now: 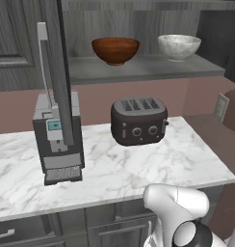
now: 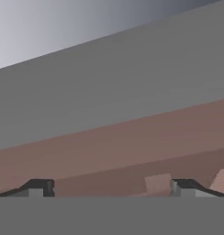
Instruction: Open the cabinet. Pick the bowls from the counter and place them in the cabinet. Then close the cabinet.
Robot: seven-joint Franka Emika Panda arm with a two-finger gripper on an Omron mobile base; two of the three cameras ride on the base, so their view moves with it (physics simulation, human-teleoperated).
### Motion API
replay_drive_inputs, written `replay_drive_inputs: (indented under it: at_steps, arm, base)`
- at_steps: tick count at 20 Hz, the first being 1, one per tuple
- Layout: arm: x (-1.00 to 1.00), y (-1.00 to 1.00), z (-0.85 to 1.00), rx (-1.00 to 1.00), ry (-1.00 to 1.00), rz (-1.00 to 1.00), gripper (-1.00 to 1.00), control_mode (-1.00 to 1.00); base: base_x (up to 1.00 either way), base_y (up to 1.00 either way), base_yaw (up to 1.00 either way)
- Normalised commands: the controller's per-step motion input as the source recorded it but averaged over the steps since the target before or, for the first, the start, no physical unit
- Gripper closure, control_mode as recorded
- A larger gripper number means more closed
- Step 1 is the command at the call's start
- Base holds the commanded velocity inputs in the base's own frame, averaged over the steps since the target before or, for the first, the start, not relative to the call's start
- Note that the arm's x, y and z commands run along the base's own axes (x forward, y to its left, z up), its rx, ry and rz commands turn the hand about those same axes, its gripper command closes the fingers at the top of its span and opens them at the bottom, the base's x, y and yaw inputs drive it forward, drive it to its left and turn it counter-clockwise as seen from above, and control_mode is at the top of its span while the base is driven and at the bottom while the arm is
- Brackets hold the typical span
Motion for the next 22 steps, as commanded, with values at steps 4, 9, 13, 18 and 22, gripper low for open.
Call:
replay_drive_inputs:
  at_steps: [4, 9, 13, 18, 22]
  arm:
    - [-0.03, 0.28, -0.35, 0.0, 0.0, 0.0, -1.0, -1.0]
    - [0.12, 0.13, -0.2, 0.0, 0.0, 0.0, -1.0, -1.0]
    - [0.33, -0.31, 0.0, 0.0, 0.04, 0.0, -1.0, -1.0]
    - [0.4, -0.28, 0.0, 0.0, 0.08, 0.0, -1.0, -1.0]
    - [0.43, -0.21, 0.0, 0.0, 0.11, 0.0, -1.0, -1.0]
  base:
    - [0.0, 0.0, 0.0]
    - [0.0, 0.0, 0.0]
    - [0.0, 0.0, 0.0]
    - [0.0, 0.0, 0.0]
    - [0.0, 0.0, 0.0]
